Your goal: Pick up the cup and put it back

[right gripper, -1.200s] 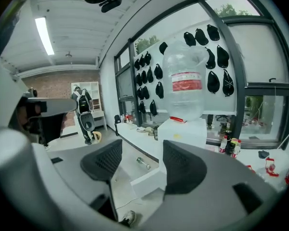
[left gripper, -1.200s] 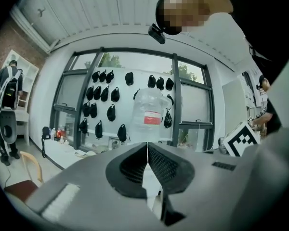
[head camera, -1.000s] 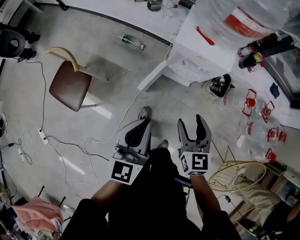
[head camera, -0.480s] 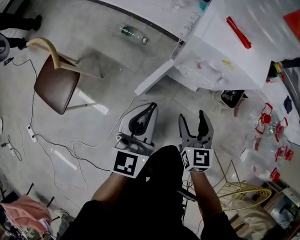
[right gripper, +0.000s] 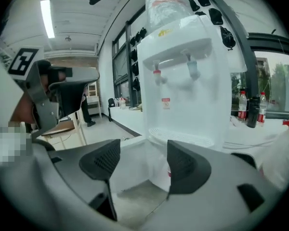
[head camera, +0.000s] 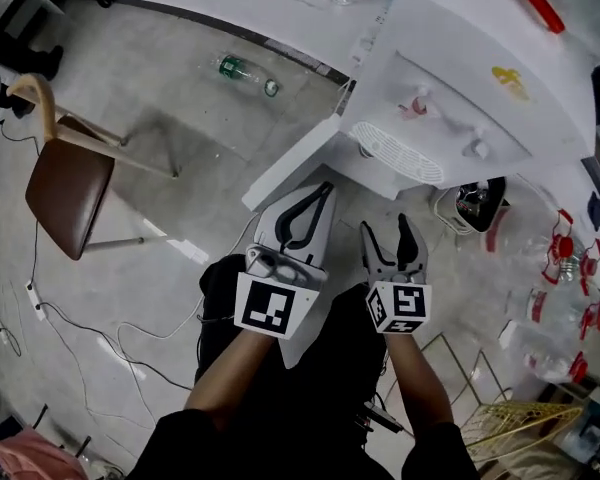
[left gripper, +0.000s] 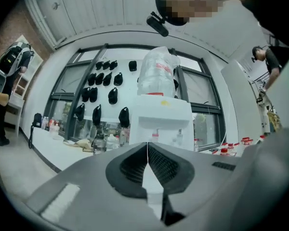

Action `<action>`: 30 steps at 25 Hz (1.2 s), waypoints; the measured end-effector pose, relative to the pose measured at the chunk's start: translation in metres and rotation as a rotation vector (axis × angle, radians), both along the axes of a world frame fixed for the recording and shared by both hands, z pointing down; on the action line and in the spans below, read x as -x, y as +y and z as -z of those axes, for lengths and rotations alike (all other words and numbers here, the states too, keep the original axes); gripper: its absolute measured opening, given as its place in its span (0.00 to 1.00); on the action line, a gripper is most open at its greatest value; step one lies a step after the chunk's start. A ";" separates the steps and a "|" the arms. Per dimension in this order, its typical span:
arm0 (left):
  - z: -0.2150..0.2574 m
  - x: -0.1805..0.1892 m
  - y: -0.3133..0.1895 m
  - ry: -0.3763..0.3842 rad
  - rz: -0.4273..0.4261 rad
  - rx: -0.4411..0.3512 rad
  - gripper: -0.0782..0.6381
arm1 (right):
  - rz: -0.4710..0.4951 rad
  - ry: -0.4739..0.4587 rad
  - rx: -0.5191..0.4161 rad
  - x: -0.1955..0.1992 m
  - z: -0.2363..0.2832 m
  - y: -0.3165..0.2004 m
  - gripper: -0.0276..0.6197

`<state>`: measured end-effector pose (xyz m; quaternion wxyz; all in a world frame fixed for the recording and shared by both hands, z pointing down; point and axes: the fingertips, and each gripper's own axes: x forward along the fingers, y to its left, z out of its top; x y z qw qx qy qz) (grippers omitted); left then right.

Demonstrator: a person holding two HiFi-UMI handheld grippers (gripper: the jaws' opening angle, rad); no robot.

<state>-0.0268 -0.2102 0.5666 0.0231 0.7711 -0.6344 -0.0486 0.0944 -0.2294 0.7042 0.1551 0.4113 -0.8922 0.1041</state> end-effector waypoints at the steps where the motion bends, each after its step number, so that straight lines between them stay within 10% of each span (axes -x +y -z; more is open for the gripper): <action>1: -0.011 -0.004 -0.003 0.002 -0.003 -0.014 0.12 | -0.004 0.004 -0.015 -0.002 -0.014 -0.005 0.48; 10: -0.097 -0.043 -0.022 0.047 -0.072 -0.041 0.12 | -0.043 0.010 -0.018 -0.016 -0.106 -0.045 0.48; 19: -0.135 -0.044 -0.027 -0.194 -0.187 -0.039 0.12 | -0.077 0.072 0.012 -0.020 -0.177 -0.095 0.49; 30: -0.173 -0.020 -0.072 -0.041 -0.144 0.020 0.12 | -0.154 0.141 0.137 -0.007 -0.278 -0.171 0.52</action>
